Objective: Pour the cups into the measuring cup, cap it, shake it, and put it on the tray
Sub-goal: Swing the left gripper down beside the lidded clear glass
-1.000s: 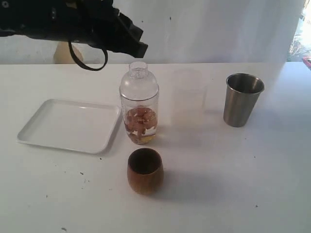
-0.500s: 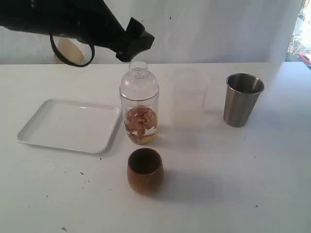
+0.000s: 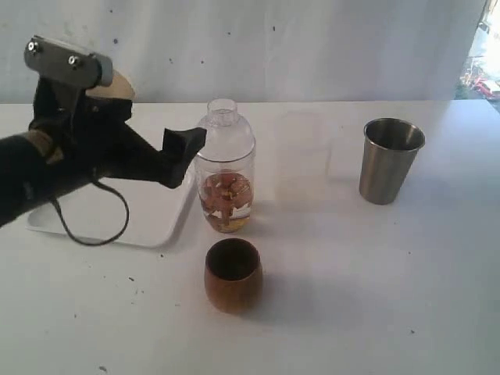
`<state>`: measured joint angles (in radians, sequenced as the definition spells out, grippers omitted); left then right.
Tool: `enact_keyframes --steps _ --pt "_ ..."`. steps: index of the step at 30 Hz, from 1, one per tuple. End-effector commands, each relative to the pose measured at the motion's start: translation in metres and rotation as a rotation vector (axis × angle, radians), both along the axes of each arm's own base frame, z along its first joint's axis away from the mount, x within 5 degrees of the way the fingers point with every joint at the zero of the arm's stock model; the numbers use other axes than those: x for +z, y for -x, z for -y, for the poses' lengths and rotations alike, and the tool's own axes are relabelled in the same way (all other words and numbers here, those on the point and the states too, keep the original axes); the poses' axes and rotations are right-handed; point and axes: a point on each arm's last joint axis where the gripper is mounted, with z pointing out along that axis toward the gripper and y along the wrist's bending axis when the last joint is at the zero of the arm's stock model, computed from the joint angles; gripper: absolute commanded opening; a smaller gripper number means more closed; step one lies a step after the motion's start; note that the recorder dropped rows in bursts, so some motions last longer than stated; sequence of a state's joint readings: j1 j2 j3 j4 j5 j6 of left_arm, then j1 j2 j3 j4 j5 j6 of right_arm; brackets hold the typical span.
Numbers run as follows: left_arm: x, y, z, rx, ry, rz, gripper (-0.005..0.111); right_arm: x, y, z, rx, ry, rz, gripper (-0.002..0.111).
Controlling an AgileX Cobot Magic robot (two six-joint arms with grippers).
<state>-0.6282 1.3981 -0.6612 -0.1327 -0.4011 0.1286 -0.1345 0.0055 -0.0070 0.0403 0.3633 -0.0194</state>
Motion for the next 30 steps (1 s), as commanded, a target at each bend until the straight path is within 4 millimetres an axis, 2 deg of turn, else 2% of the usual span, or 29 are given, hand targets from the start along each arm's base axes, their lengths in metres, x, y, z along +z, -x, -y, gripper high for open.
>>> enact_keyframes --steps 1,2,5,7,14,17,30 --pt "-0.005 0.017 0.005 -0.144 0.121 0.08 0.105 -0.001 0.0 0.0 -0.006 0.008 0.01 0.0" --pt "-0.006 0.018 0.006 -0.157 0.139 0.087 0.105 -0.001 0.0 0.0 -0.006 0.008 0.01 0.0" --pt "-0.038 0.008 0.01 -0.145 0.101 0.012 0.105 -0.001 0.0 0.0 -0.006 0.008 0.01 0.0" --pt "-0.053 -0.001 0.01 -0.142 0.061 0.02 0.105 -0.001 0.0 0.0 -0.006 0.008 0.01 0.0" --pt "-0.091 -0.015 0.009 -0.096 0.038 -0.031 0.105 -0.001 0.0 0.0 -0.006 0.008 0.01 0.0" --pt "-0.096 -0.02 0.014 -0.11 0.075 0.038 0.105 -0.001 0.0 0.0 -0.006 0.008 0.01 0.0" --pt "-0.12 -0.058 0.041 -0.135 0.065 0.02 0.105 -0.001 0.0 0.0 -0.006 0.008 0.01 0.0"
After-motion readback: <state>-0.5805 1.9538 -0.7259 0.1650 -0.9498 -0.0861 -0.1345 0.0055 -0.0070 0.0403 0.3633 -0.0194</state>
